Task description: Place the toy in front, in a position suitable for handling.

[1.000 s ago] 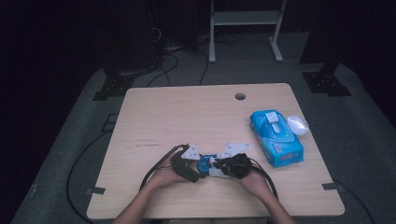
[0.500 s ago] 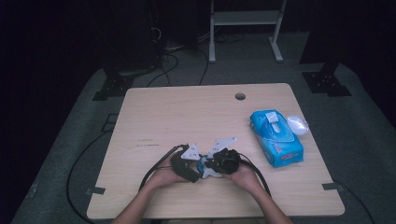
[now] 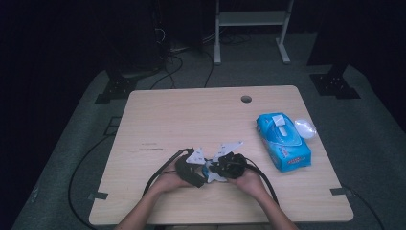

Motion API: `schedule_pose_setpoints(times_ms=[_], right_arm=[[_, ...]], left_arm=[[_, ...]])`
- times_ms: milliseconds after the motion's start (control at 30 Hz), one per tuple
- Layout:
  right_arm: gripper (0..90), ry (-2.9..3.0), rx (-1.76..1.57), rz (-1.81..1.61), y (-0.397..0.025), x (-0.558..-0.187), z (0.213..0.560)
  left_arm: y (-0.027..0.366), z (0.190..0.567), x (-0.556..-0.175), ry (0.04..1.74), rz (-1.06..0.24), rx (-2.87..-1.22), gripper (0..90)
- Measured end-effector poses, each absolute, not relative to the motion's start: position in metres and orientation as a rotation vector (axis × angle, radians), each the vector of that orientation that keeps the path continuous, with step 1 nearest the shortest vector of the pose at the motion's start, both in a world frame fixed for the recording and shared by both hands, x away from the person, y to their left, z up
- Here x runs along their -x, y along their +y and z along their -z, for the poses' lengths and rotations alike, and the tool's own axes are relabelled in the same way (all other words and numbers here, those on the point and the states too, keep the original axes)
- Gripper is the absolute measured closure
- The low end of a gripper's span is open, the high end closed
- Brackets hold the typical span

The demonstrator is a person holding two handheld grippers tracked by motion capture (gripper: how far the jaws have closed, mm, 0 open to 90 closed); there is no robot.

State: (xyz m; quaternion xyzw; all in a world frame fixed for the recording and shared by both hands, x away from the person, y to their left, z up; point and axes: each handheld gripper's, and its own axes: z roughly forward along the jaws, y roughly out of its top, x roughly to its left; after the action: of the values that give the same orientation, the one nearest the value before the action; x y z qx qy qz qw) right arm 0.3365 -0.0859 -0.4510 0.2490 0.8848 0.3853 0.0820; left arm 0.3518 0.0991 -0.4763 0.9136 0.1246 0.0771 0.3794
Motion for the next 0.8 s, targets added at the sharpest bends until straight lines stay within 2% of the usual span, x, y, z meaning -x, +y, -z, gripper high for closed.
schedule_pose_setpoints(times_ms=[133,400,633,800], right_arm=[[84.2,2.655,-0.701,-1.126,-0.073,-0.334,0.453],[84.4,2.591,-0.787,-1.112,-0.095,-0.342,0.447],[84.2,2.641,-0.707,-1.088,-0.066,-0.34,0.452],[84.3,2.579,-0.792,-1.095,-0.087,-0.35,0.448]], left_arm=[[0.1,0.477,-0.352,0.321,-0.199,-2.329,25.0],[0.099,0.476,-0.352,0.316,-0.197,-2.335,25.1],[0.101,0.477,-0.352,0.321,-0.197,-2.33,25.1],[0.1,0.477,-0.352,0.319,-0.2,-2.328,25.2]])
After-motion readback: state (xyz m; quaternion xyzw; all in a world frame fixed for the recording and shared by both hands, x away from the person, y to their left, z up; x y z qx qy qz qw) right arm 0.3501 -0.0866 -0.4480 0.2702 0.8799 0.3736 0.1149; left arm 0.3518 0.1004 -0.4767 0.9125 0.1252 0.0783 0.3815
